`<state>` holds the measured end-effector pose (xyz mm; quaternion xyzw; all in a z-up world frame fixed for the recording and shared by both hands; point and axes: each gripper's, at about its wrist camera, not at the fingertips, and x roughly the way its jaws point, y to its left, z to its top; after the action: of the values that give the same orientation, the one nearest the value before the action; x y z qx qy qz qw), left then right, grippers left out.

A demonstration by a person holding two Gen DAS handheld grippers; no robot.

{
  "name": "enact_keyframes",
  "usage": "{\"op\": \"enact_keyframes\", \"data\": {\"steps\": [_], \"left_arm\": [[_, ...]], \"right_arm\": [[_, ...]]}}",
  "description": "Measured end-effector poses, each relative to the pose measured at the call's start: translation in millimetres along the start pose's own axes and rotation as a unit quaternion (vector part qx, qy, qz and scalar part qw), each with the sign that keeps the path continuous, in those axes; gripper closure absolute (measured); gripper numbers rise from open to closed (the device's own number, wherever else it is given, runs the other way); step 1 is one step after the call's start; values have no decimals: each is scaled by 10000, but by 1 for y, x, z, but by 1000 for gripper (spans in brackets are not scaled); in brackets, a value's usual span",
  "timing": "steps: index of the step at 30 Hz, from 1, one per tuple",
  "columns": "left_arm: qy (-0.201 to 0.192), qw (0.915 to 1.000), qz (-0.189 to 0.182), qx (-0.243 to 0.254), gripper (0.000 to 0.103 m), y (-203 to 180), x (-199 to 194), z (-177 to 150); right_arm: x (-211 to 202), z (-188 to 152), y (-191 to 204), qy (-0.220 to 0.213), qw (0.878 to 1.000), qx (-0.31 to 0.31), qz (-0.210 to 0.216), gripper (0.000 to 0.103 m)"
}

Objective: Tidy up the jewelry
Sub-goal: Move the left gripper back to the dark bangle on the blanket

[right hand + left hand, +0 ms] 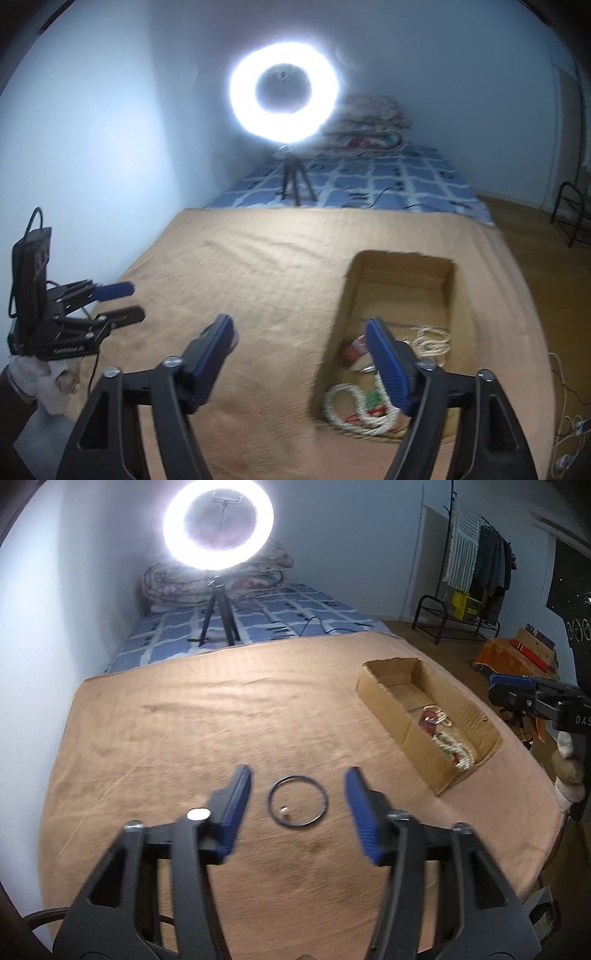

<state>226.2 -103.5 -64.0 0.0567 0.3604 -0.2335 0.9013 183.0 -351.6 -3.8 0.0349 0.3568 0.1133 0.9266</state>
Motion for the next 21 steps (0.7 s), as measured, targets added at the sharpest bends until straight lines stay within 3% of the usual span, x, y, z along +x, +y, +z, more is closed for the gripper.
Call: {"op": "enact_keyframes", "data": {"steps": [3, 11, 21], "left_arm": [[102, 9999, -49, -119, 76, 17, 4, -7], [432, 9972, -444, -415, 77, 50, 25, -26], [945, 9937, -606, -5, 77, 26, 85, -39]], "right_arm": [[11, -4, 12, 156, 9997, 0, 194, 44], [59, -24, 38, 762, 9947, 256, 635, 66], [121, -48, 64, 1180, 9901, 397, 647, 73]]}}
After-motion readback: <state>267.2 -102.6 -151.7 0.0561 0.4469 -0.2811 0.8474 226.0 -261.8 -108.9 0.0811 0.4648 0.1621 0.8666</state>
